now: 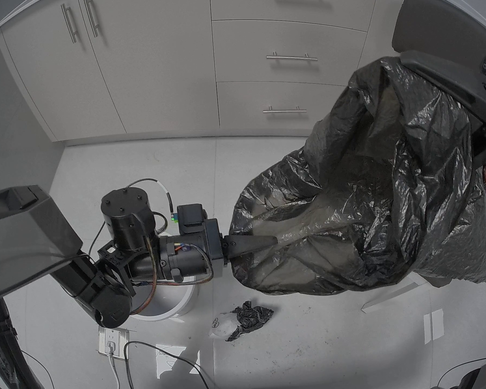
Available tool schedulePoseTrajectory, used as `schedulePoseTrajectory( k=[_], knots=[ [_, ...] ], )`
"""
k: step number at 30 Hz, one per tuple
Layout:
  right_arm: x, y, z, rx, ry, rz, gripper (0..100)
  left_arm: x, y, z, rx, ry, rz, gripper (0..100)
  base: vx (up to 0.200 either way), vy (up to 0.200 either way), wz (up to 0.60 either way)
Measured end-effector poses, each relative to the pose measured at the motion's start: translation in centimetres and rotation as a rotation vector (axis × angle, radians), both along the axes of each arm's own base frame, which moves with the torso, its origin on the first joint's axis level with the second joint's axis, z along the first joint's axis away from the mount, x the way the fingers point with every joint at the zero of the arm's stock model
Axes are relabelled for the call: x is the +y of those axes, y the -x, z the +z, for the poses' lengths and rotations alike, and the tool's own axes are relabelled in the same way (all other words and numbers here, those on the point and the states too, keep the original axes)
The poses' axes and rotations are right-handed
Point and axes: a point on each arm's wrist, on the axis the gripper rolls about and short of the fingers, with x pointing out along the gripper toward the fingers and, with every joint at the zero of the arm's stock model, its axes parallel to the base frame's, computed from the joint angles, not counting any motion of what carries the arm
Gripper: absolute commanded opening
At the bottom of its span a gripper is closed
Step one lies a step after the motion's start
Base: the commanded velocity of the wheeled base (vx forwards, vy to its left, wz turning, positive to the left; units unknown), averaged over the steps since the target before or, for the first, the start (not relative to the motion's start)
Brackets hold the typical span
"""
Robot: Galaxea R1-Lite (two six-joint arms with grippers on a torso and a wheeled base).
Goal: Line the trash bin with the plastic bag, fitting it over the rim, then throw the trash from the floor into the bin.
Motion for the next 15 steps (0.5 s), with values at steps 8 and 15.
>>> schedulePoseTrajectory(
  k=[8, 15],
  knots=[
    [0.4, -0.7, -0.5, -0.071, 0.051, -0.081, 0, 3.1, 0.4, 3.5, -0.078, 0.048, 0.115, 0, 0.0, 0.0, 0.0],
    [1.2, -1.4, -0.9, -0.095, 0.113, -0.28, 0, 5.8, 2.0, 6.7, -0.144, 0.086, 0.174, 0, 0.0, 0.0, 0.0]
  ],
)
